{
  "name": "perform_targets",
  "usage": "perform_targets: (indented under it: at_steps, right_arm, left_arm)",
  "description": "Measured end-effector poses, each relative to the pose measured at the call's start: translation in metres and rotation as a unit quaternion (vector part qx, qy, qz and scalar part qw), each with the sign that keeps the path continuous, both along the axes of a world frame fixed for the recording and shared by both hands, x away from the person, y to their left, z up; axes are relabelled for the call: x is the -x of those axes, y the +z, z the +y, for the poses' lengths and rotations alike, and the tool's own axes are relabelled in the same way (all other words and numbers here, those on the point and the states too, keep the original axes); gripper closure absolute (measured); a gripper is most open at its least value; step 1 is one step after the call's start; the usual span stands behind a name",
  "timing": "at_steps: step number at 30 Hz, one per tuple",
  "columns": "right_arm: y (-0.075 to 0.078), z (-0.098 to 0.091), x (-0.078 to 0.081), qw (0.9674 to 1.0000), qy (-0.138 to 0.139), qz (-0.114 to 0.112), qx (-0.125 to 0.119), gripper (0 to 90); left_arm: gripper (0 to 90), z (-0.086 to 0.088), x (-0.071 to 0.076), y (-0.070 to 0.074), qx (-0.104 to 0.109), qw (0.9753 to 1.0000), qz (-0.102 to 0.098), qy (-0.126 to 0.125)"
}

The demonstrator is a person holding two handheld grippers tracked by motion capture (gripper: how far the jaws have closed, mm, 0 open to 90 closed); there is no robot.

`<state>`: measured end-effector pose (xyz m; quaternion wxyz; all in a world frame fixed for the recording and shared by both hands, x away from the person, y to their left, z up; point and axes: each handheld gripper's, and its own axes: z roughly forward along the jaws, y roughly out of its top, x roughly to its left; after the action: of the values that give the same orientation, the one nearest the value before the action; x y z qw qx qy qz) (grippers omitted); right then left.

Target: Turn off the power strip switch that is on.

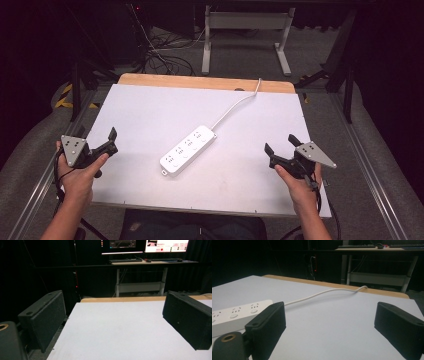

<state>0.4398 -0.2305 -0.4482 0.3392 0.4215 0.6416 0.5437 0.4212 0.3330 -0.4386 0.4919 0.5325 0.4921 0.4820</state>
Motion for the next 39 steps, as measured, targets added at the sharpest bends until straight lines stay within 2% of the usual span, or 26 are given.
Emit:
perform_targets:
  at_steps: [6,12,14,15,16,20,21,23,24,25,28,30,35,36,37,38,39]
  right_arm:
    - [0.001,0.000,0.001,1.0000,0.002,-0.003,0.000,11.3]
    - [0.001,0.000,0.002,1.0000,0.000,-0.004,0.001,11.5]
    - [0.001,0.000,0.002,1.0000,0.001,-0.003,0.000,11.5]
    - [0.001,0.000,0.002,1.0000,0.001,-0.003,0.000,11.5]
    - [0.001,0.000,0.001,1.0000,0.002,-0.003,0.000,11.5]
    - [0.001,0.000,0.001,1.0000,0.002,-0.002,0.001,11.7]
    - [0.001,0.000,0.001,1.0000,0.002,-0.002,0.001,11.8]
    - [0.001,0.000,0.001,1.0000,0.003,-0.003,-0.001,11.8]
    - [0.001,0.000,0.001,1.0000,0.004,-0.004,-0.001,11.9]
    - [0.001,0.000,0.001,1.0000,0.004,-0.003,-0.002,11.9]
    - [0.001,0.000,0.001,1.0000,0.004,-0.003,-0.002,12.0]
    - [0.001,0.000,0.001,1.0000,0.004,-0.002,-0.003,12.1]
    - [0.001,0.000,0.002,1.0000,0.004,-0.002,-0.005,12.2]
    - [0.001,0.000,0.002,1.0000,0.004,-0.001,-0.005,12.2]
    - [0.001,0.000,0.001,1.0000,0.004,-0.001,-0.005,12.2]
    - [0.001,0.000,0.001,1.0000,0.004,0.000,-0.004,12.3]
    - [0.000,0.000,0.001,1.0000,0.004,0.000,-0.004,12.3]
  left_arm:
    - [7.7,0.000,0.001,0.000,-0.001,1.0000,-0.003,0.003]
    - [16.4,0.001,0.001,0.000,0.001,1.0000,0.003,0.003]
    - [29.4,0.002,0.001,0.000,0.003,0.9999,0.012,-0.002]
    - [29.4,0.003,0.001,0.001,0.011,0.9996,0.023,-0.009]
    - [47.0,0.005,0.001,0.002,0.016,0.9989,0.039,-0.022]
    - [64.9,0.007,0.002,0.003,0.013,0.9986,0.040,-0.030]
    - [64.9,0.007,0.003,0.004,0.012,0.9987,0.041,-0.029]
    - [75.4,0.008,0.004,0.005,0.016,0.9983,0.044,-0.035]
    - [84.9,0.008,0.005,0.006,0.025,0.9980,0.043,-0.038]
    - [88.1,0.008,0.006,0.008,0.020,0.9980,0.045,-0.040]
    - [89.9,0.008,0.006,0.011,0.018,0.9972,0.053,-0.051]
    - [90.0,0.005,0.005,0.014,0.004,0.9958,0.064,-0.066]
    - [90.0,0.005,-0.001,0.019,-0.002,0.9942,0.083,-0.069]
    - [90.0,0.007,-0.003,0.024,0.027,0.9923,0.092,-0.078]
    - [90.0,0.007,-0.003,0.024,0.027,0.9923,0.092,-0.078]
    - [90.0,0.008,-0.004,0.026,0.033,0.9910,0.096,-0.088]
    - [90.0,0.009,-0.005,0.031,0.020,0.9863,0.116,-0.116]
